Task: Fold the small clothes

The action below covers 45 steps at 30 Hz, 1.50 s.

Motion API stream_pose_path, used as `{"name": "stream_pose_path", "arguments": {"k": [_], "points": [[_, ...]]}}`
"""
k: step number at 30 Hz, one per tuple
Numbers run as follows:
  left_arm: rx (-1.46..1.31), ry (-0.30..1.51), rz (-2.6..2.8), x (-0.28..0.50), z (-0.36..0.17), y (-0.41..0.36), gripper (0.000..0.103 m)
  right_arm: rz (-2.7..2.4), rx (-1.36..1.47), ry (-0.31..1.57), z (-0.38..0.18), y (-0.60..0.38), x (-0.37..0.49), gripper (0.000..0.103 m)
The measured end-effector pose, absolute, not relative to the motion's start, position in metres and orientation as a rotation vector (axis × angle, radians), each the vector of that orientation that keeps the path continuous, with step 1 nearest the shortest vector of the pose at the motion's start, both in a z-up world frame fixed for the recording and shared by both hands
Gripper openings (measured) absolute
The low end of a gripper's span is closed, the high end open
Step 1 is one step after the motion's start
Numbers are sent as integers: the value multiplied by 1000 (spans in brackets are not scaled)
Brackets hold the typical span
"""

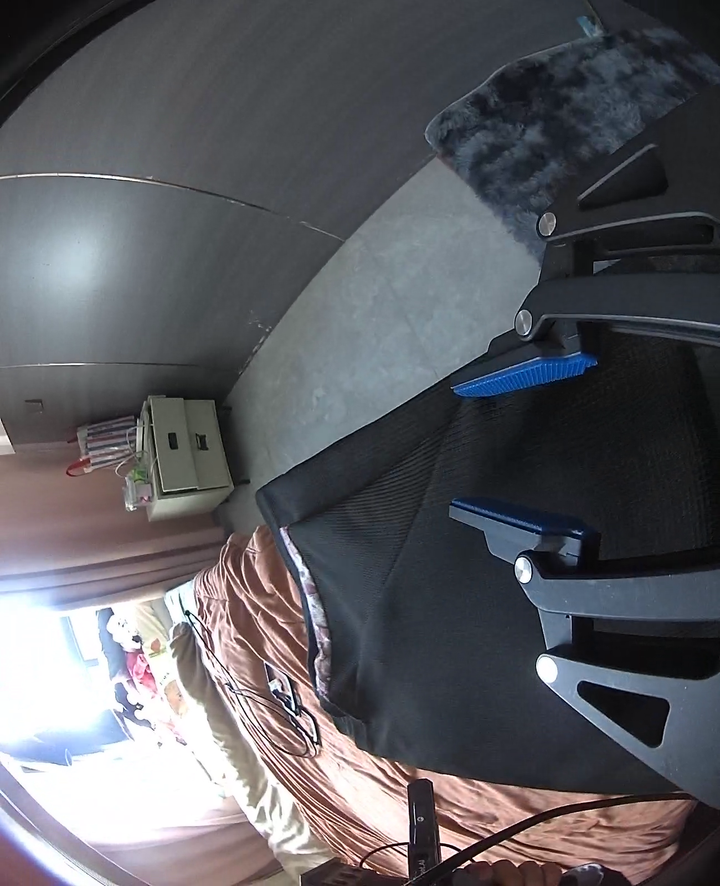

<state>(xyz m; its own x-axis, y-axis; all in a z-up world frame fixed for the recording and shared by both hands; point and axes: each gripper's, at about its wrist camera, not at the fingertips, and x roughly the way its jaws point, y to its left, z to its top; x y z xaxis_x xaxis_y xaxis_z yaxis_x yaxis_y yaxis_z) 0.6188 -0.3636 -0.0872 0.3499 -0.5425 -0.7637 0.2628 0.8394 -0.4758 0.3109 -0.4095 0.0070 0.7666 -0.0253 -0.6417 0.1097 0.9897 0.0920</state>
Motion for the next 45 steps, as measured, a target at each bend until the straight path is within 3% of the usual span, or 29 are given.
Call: {"name": "stream_pose_path", "arguments": {"k": [2,13,22,24,28,38,45], "points": [[-280,1118,-531,617,-93,-368,50,-105,140,713,-3,-416,316,27],[-261,1140,-515,602,-96,-370,50,-103,472,748,-25,-468,353,26],[-270,1130,-533,578,-80,-373,55,-124,328,722,17,-434,318,28],[-270,1131,-540,571,-79,-377,56,-107,303,707,18,-422,301,34],[-277,1139,-551,556,-81,-382,57,-84,242,682,16,-401,279,62],[-315,1208,-584,512,-107,-398,59,-41,161,723,-20,-352,236,63],[-288,1230,-627,483,-108,-406,59,-33,268,711,-29,-362,201,63]]}}
